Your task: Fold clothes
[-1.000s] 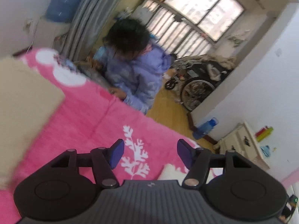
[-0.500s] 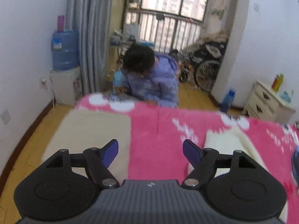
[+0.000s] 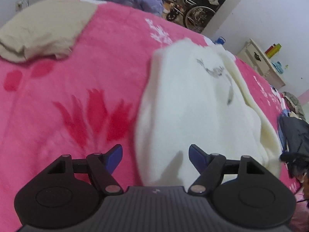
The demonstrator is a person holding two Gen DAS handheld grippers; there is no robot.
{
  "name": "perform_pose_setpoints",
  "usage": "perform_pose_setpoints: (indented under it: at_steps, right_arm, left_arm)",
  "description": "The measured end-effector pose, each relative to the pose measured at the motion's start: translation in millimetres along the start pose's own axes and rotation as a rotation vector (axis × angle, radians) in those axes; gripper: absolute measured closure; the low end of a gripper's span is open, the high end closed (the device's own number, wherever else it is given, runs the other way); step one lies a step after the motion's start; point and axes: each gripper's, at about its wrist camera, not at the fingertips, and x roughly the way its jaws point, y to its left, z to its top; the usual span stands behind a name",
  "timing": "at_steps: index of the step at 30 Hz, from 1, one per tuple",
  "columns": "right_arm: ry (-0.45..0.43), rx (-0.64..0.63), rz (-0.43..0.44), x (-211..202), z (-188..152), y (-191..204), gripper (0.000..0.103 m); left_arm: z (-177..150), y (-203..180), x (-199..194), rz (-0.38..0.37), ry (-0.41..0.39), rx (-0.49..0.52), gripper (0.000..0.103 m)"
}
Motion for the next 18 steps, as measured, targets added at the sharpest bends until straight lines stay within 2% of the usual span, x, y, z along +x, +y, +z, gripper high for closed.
perform_pose_setpoints:
  at_steps: [3, 4, 6, 8, 9, 10, 11, 13, 18]
  right_arm:
    - [0.024, -0.013, 0.019, 6, -4, 13, 0.038]
    - [0.056, -0.044, -0.015, 11, -6, 16, 0.038]
    - [0.091, -0.139, -0.163, 17, -14, 26, 0.038]
    - [0.103, -0.182, -0.252, 18, -21, 23, 0.042]
    - [0.097, -0.169, -0.262, 15, -21, 19, 0.058]
    - [0.092, -0.155, -0.273, 12, -22, 14, 0.082]
    - [0.085, -0.141, -0.283, 9, -21, 9, 0.087]
    - [0.028, -0.146, -0.349, -3, -15, 5, 0.092]
    - [-0.210, -0.205, -0.597, -49, 23, -20, 0.093]
  left_arm:
    - [-7, -2, 11, -0.023, 0.008, 0.011, 0.026]
    - [-10, -2, 15, -0.032, 0.010, 0.015, 0.026]
    - [-13, -6, 22, -0.024, 0.013, 0.040, 0.026]
    - [-18, -9, 27, -0.013, 0.009, 0.058, 0.026]
    - [-19, -10, 29, -0.014, 0.008, 0.059, 0.026]
    - [-19, -11, 30, -0.017, 0.006, 0.055, 0.026]
    - [-19, -11, 31, -0.018, 0.005, 0.049, 0.026]
    - [-19, -9, 32, -0.020, 0.003, 0.037, 0.026]
    - [-19, -4, 33, -0.006, 0.006, 0.027, 0.027]
